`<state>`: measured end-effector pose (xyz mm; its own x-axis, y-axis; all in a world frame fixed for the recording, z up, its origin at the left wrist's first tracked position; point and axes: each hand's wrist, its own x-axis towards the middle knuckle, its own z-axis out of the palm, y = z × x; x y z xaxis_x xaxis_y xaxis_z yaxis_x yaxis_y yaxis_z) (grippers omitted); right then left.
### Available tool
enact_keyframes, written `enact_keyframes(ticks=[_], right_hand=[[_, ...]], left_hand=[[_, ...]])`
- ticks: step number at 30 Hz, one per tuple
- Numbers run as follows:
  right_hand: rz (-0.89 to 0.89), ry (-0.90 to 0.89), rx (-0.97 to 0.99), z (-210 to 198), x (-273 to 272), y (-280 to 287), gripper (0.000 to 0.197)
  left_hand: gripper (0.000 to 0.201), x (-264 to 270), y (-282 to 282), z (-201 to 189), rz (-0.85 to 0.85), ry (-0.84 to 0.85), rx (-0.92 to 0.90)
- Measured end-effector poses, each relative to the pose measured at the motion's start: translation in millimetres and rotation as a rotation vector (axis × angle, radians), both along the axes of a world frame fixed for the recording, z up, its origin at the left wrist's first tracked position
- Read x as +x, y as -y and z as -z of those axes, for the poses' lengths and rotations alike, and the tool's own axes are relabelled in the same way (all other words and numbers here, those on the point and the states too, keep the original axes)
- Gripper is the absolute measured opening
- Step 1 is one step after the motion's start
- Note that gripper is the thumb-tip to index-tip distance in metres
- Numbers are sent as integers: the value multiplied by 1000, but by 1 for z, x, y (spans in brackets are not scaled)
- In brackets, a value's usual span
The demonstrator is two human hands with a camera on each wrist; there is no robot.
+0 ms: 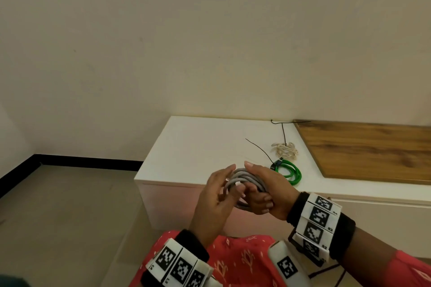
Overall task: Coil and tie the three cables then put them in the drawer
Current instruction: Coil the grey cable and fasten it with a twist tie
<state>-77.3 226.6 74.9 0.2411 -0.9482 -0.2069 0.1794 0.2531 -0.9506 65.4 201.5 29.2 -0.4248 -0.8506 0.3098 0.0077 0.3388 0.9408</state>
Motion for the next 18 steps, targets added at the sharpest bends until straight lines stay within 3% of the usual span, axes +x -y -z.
enact_keyframes(ticks=[2,6,9,13,18], right_hand=[[24,43,32,-1,-2,0,49],[24,33,40,-1,-2,0,47],[55,38,46,-1,-1,0,48],[232,15,46,1,0,3,57],[448,-23,0,11,3,4,55]], left_hand=[[46,-1,-1,7,20,33,48],[27,-1,1,6,-37,29,11],[30,-2,4,3,58,-40,68],[14,-4,3,3,119,-64,150],[27,-8,-4,0,171,-116,323]])
